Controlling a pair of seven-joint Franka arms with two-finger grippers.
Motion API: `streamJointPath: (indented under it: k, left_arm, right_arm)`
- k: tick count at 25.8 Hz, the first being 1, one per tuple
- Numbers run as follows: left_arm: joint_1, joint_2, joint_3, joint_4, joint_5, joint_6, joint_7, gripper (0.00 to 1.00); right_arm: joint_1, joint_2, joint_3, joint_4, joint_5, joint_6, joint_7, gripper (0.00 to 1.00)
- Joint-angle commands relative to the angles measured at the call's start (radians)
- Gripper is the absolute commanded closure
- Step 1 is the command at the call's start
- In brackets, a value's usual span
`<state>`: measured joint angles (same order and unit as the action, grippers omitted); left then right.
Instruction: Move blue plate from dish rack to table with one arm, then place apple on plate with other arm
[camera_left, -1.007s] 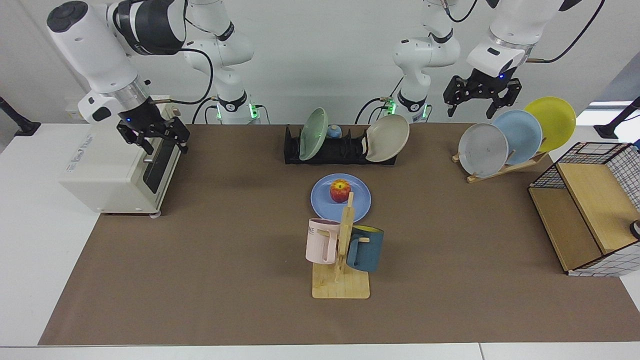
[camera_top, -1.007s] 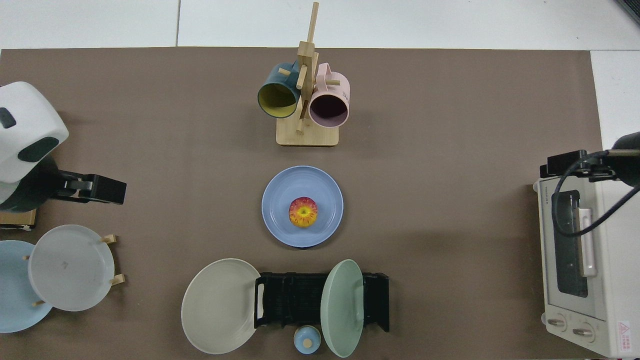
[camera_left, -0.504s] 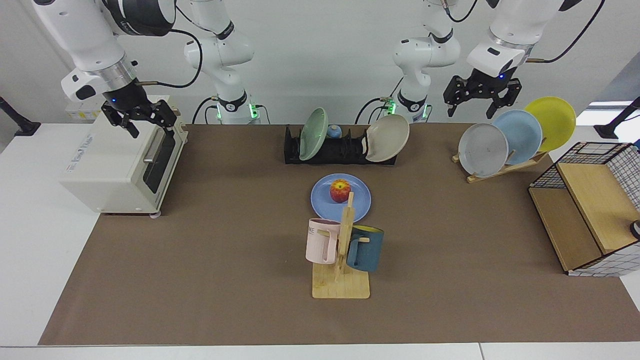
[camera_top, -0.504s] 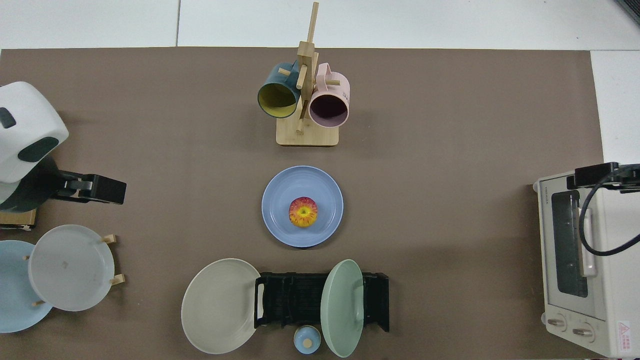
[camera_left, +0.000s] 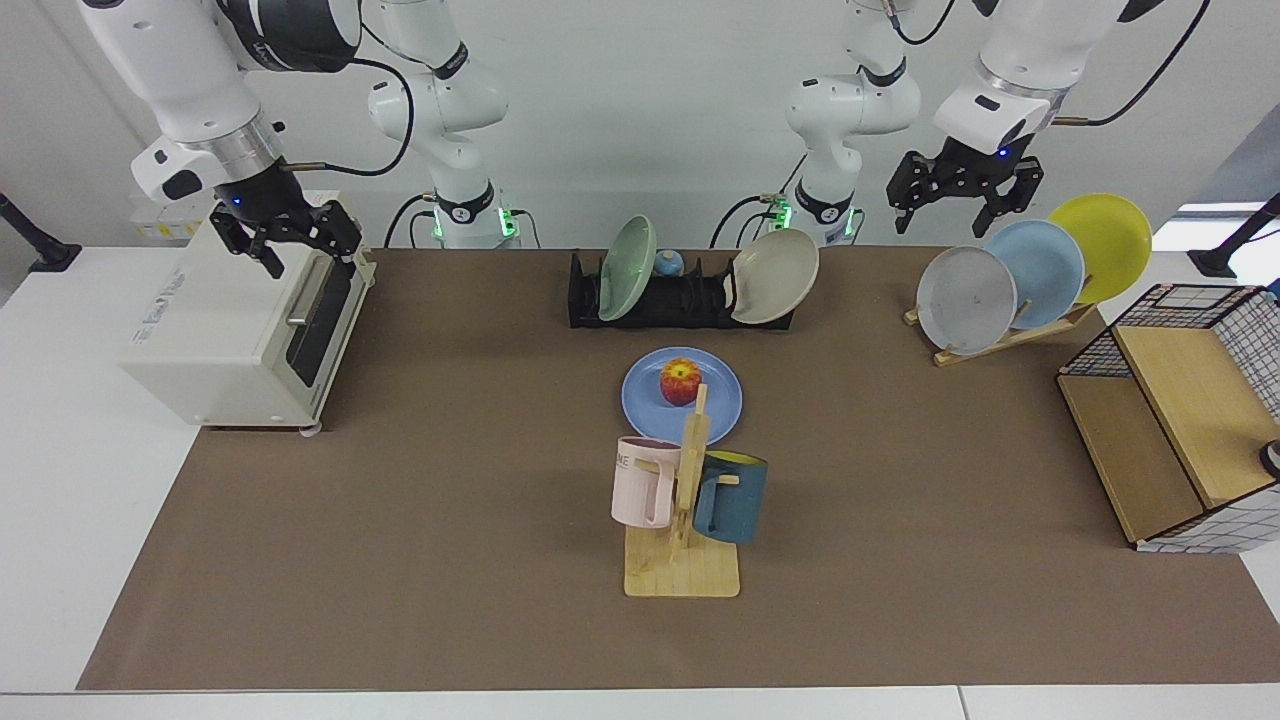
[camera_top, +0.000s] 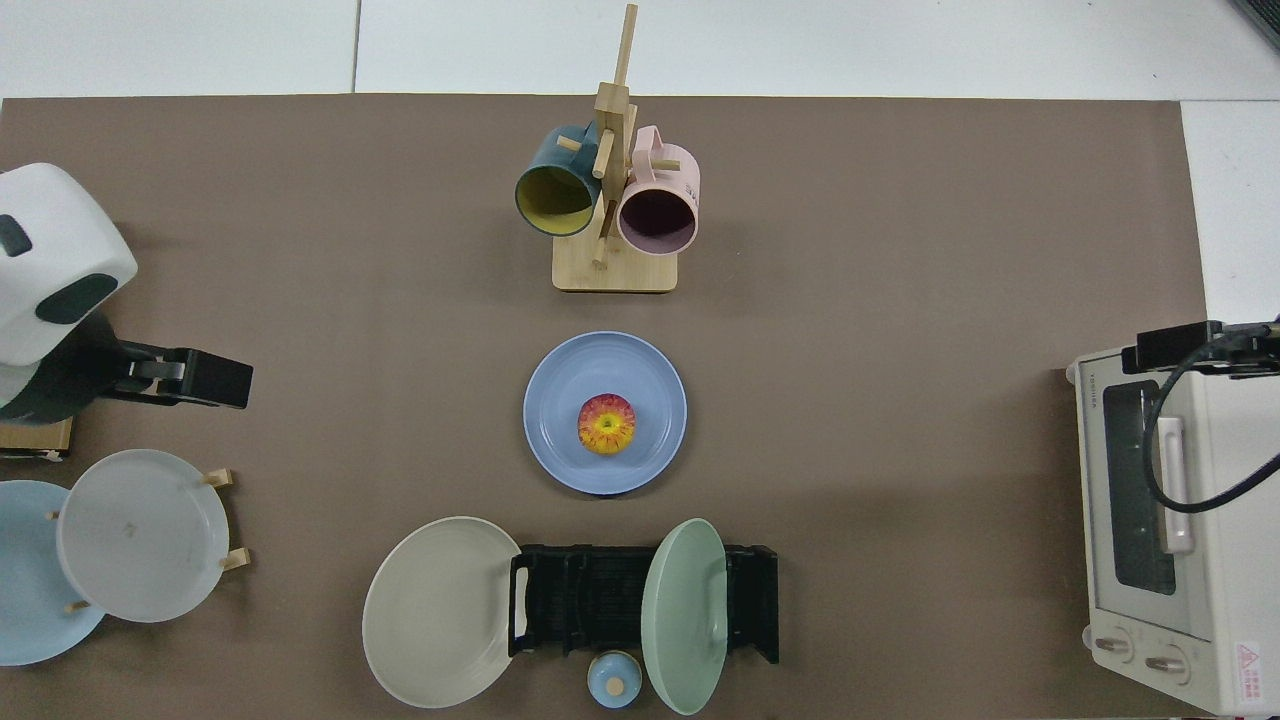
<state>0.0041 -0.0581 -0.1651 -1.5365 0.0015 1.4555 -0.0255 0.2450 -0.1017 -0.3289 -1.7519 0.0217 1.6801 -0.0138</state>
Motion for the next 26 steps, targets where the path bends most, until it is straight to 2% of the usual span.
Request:
streamJointPath:
  k: [1,6,8,11,13,26]
  left_arm:
    - [-0.009,-0.014,0.009,-0.011,0.012,-0.009,-0.010,0.00]
    - [-0.009,-0.014,0.009,-0.011,0.012,-0.009,-0.010,0.00]
    - [-0.009,-0.014,0.009,-0.011,0.012,-0.009,-0.010,0.00]
    - [-0.009,-0.014,0.009,-0.011,0.012,-0.009,-0.010,0.00]
    - [-0.009,-0.014,0.009,-0.011,0.012,-0.009,-0.010,0.00]
    - [-0.009,-0.014,0.009,-0.011,0.012,-0.009,-0.010,0.00]
  right_arm:
    - [-0.010,0.002,0.001,0.000,-0.014,0.027,-0.018,0.00]
    - [-0.018,-0.001,0.004,-0.003,-0.012,0.026,-0.018,0.00]
    - [-0.050,-0.001,0.016,-0.003,-0.011,0.026,-0.020,0.00]
    - [-0.146,-0.001,0.118,-0.003,-0.009,0.024,-0.022,0.00]
    - [-0.180,-0.001,0.155,-0.005,-0.009,0.024,-0.018,0.00]
    - [-0.162,0.002,0.163,0.000,0.000,0.027,-0.018,0.00]
